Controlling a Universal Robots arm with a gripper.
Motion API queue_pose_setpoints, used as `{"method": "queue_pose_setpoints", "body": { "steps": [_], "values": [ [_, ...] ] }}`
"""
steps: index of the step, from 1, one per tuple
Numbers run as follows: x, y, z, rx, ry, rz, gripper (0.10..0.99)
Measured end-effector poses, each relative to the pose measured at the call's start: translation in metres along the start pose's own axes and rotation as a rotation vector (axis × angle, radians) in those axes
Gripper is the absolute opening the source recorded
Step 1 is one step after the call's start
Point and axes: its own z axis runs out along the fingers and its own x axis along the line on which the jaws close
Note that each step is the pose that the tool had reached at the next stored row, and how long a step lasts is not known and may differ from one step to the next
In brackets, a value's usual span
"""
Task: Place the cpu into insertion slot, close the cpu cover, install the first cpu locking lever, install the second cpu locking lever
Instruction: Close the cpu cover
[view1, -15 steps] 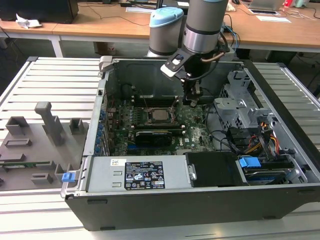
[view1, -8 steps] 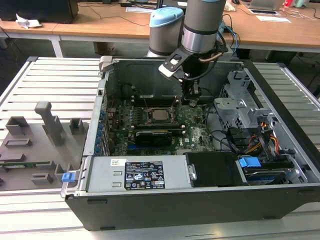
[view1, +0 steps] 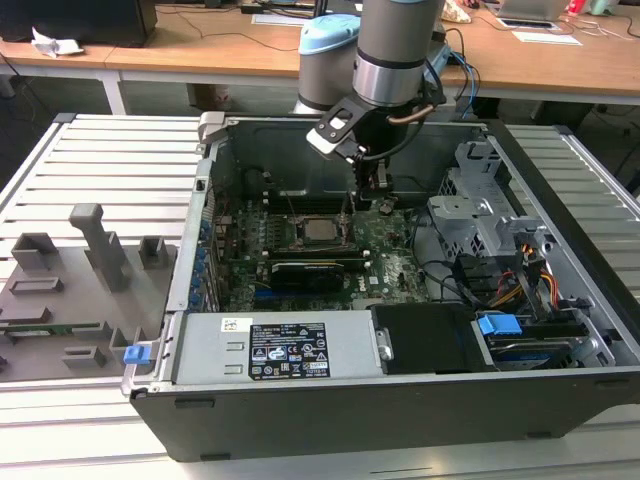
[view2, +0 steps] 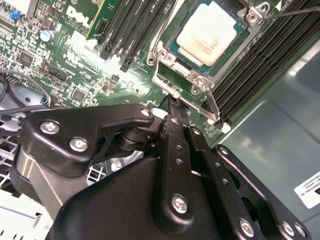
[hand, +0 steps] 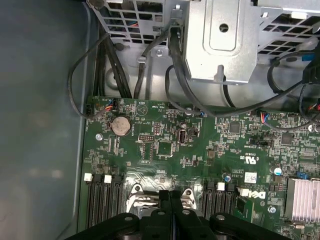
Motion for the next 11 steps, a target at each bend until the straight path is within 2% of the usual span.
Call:
{"method": "queue_pose_setpoints", "body": {
  "steps": [7,11],
  "values": [
    [0.0006,-0.008,0.0,0.0,0.0,0.0,0.106],
    [0.0007,-0.0101,0.0,0.0,0.0002,0.0,0.106]
  ]
}}
